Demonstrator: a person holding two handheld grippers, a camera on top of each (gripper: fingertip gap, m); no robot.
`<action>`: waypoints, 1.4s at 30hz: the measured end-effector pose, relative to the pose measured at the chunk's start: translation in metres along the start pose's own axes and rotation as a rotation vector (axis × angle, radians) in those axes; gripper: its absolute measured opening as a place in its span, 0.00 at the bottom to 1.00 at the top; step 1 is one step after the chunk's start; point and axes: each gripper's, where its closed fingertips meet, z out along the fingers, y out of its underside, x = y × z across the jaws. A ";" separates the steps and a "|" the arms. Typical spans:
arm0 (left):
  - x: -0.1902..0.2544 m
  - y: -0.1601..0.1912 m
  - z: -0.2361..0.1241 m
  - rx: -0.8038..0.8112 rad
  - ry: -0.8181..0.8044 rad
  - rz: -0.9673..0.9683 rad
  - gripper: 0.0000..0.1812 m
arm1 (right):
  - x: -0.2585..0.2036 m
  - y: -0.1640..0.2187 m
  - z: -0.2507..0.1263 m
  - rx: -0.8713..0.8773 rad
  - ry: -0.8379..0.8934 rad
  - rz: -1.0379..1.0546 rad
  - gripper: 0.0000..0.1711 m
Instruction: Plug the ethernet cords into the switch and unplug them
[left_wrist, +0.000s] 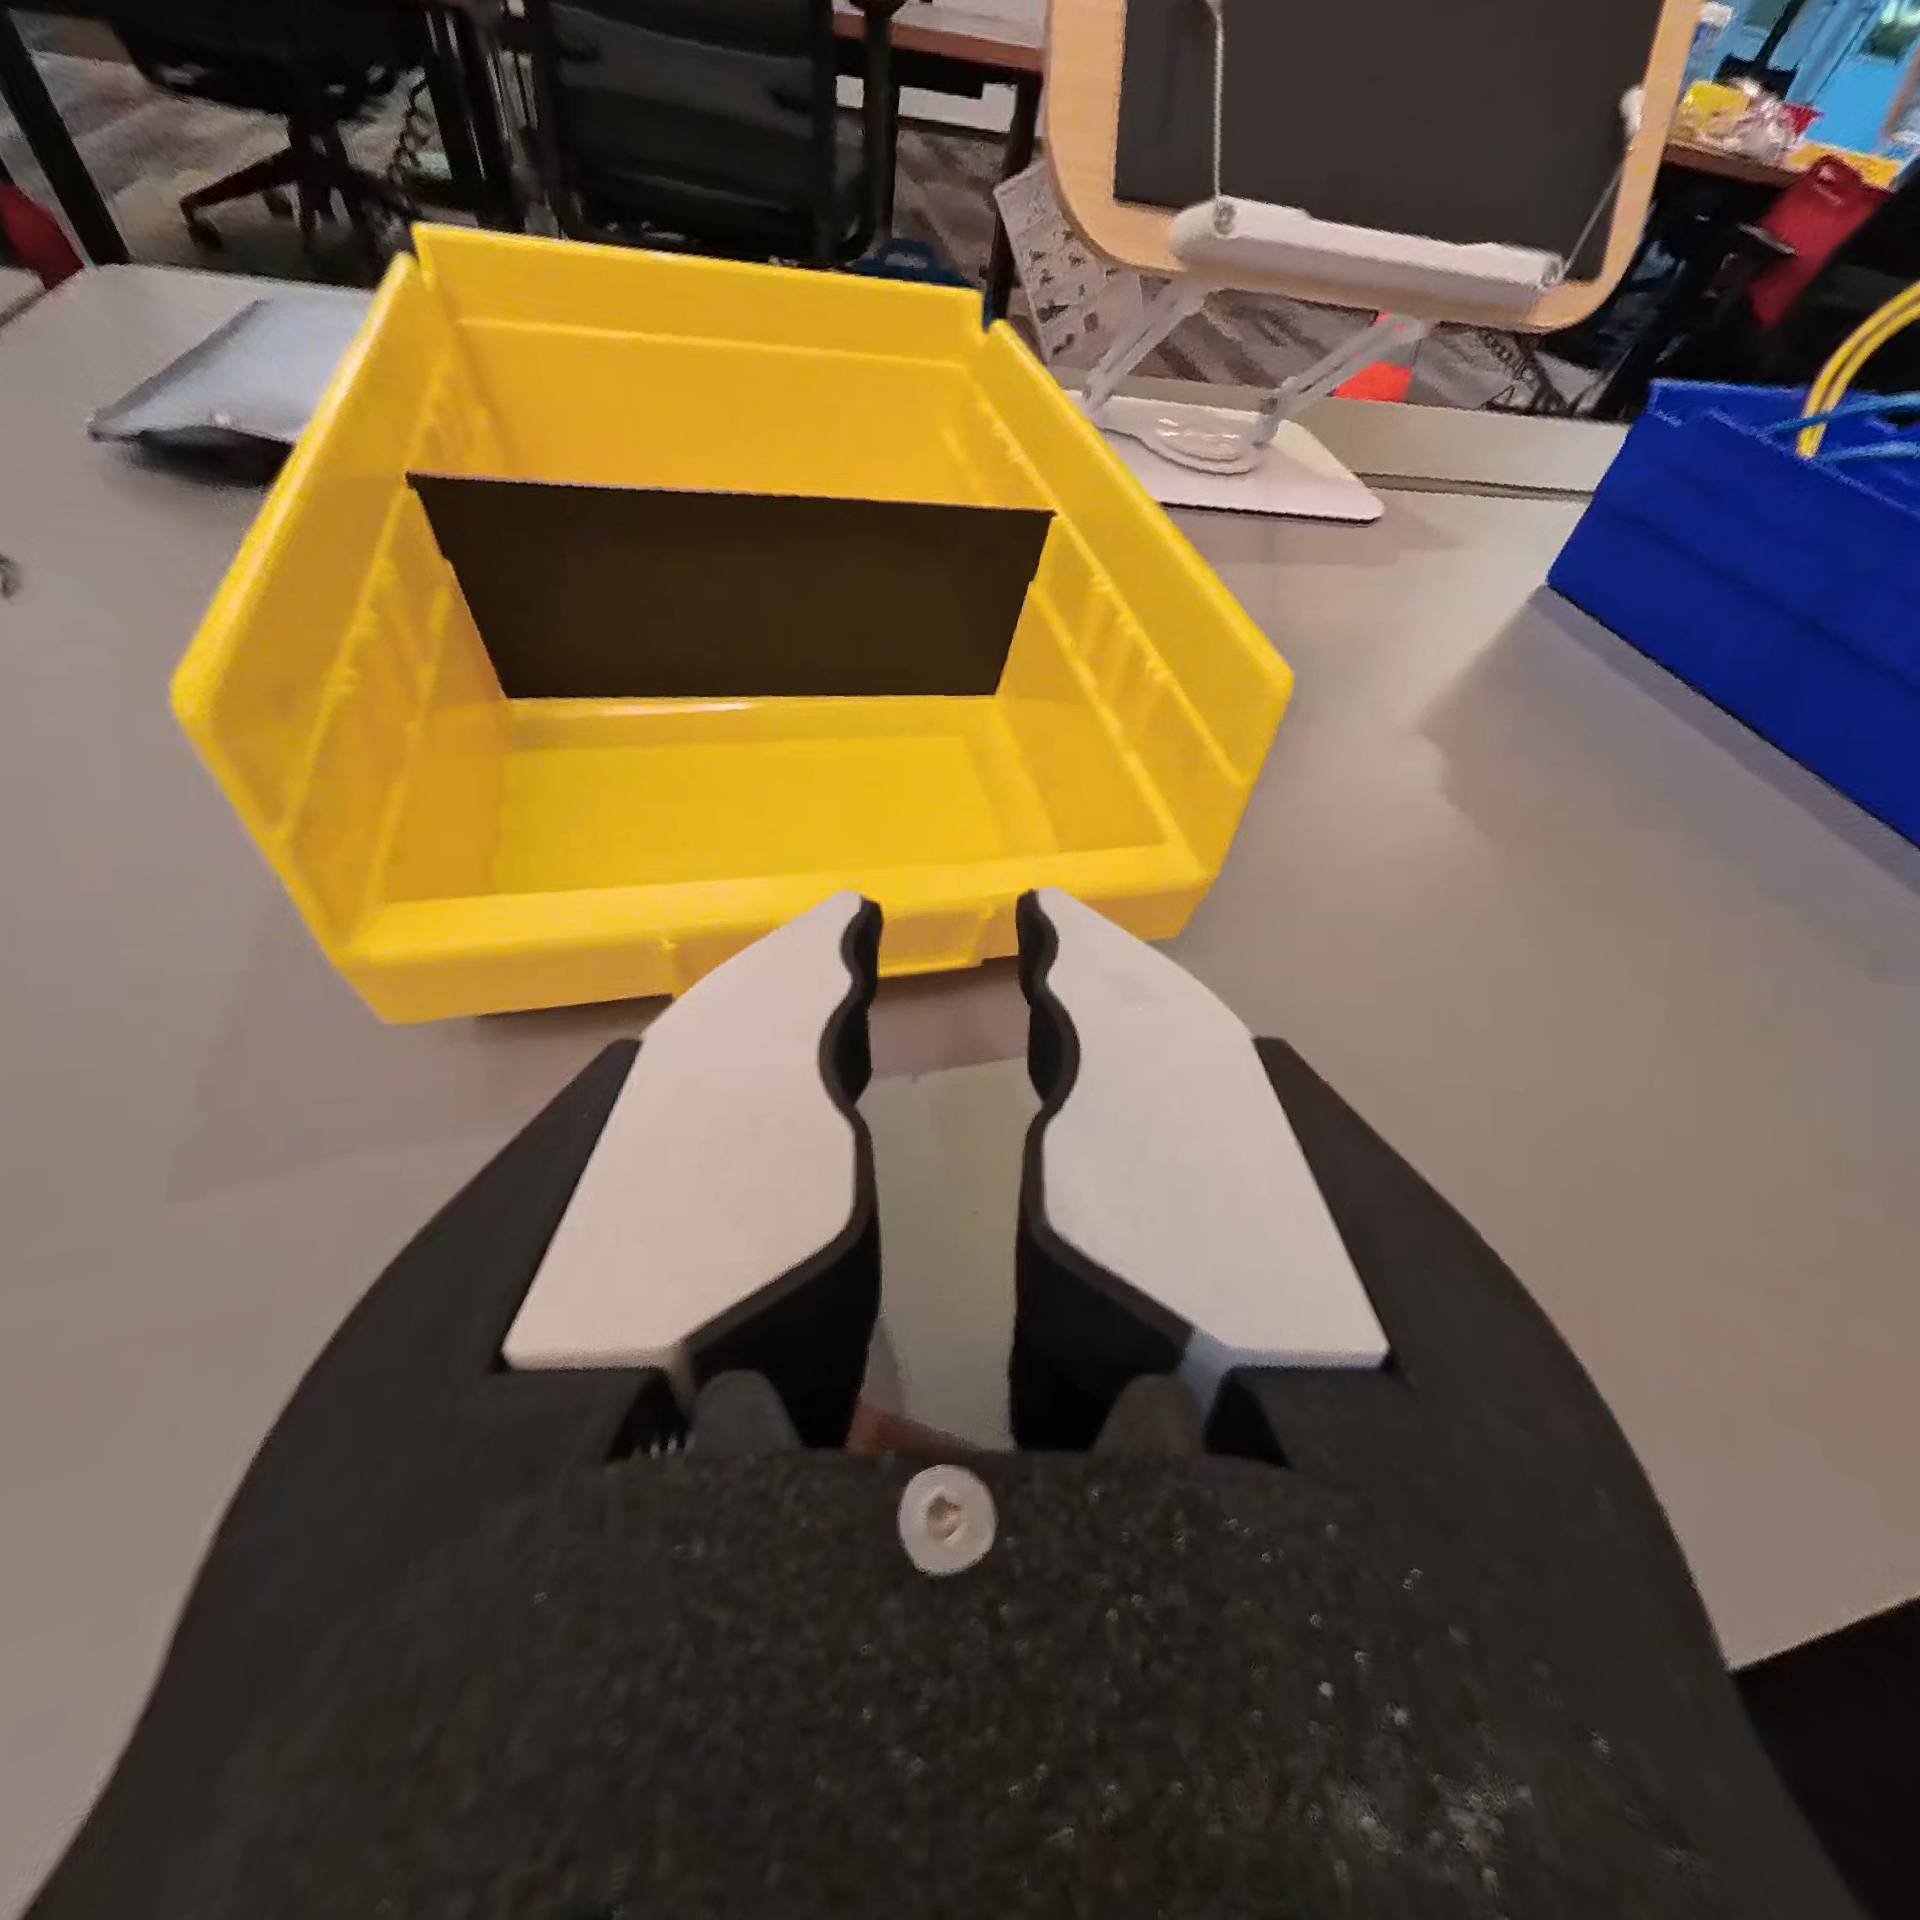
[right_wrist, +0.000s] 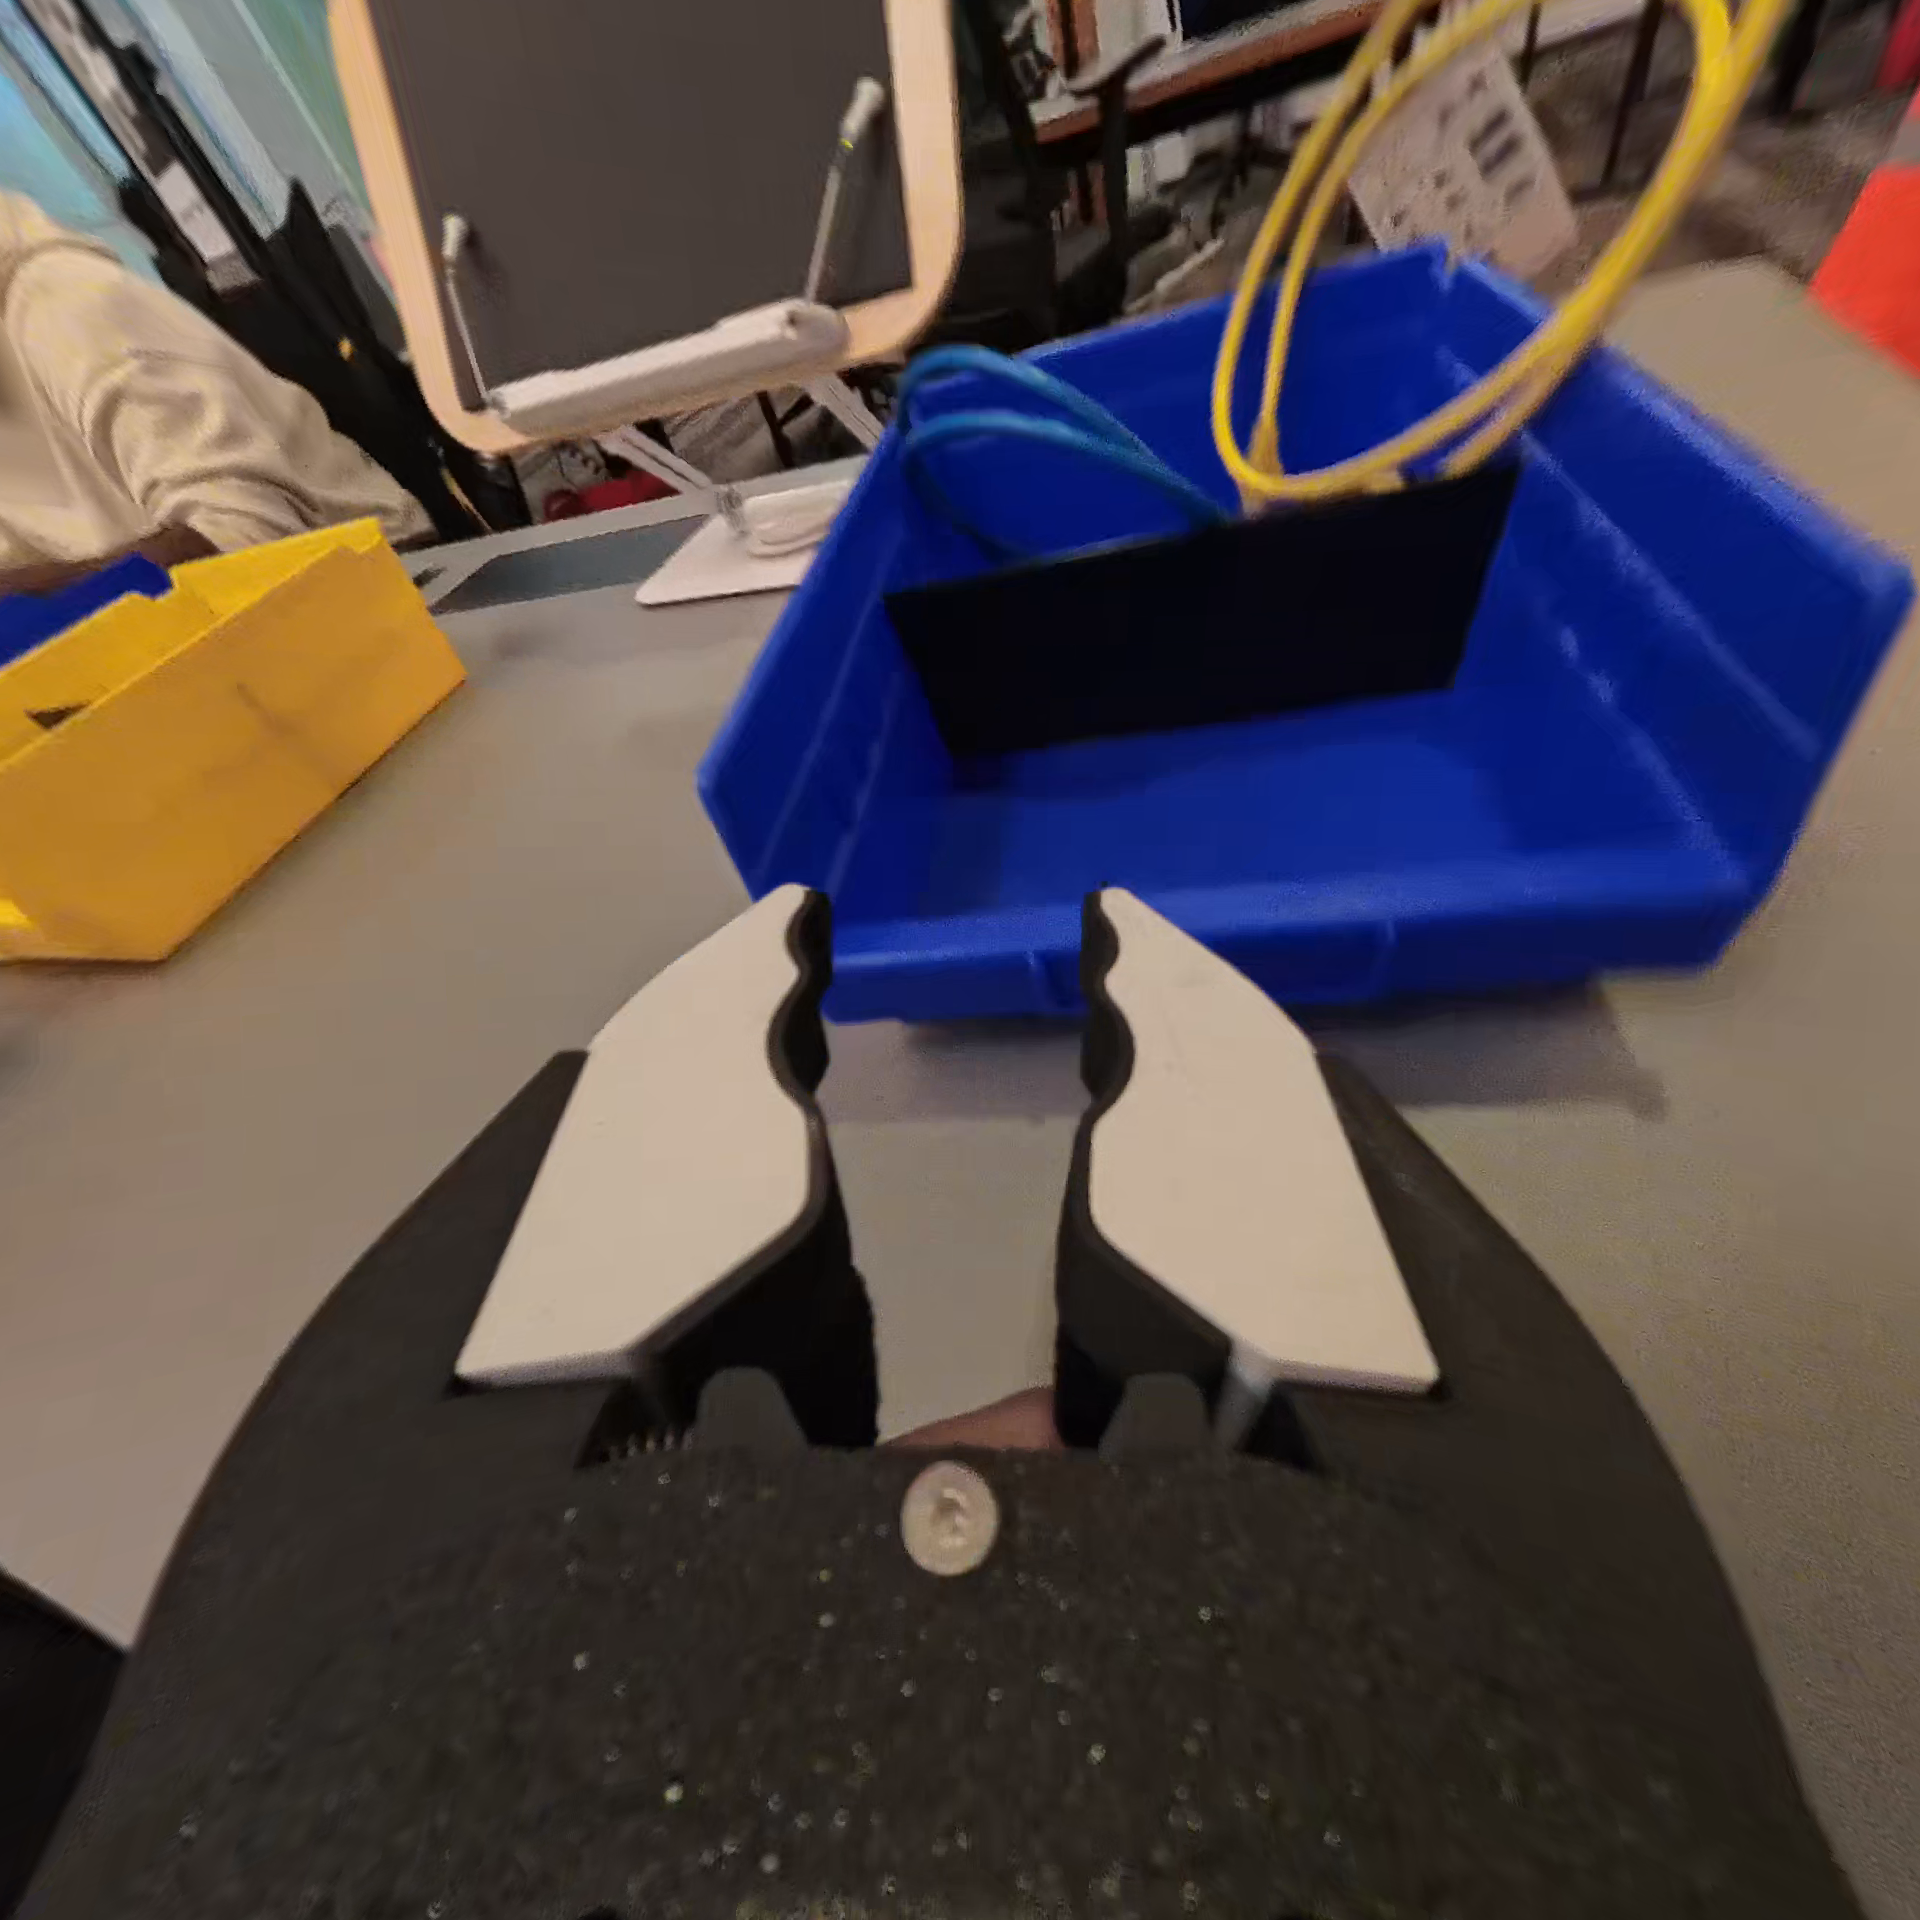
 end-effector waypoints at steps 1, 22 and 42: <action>0.000 -0.001 0.001 0.000 0.013 -0.030 0.14 | 0.006 0.003 -0.003 -0.010 0.002 0.018 0.26; 0.008 0.010 0.006 -0.054 0.018 0.043 0.13 | 0.038 0.006 -0.002 -0.065 0.162 -0.175 0.25; 0.088 0.042 -0.006 -0.126 0.261 0.214 0.24 | -0.127 0.040 0.087 -0.199 -0.144 -0.281 0.53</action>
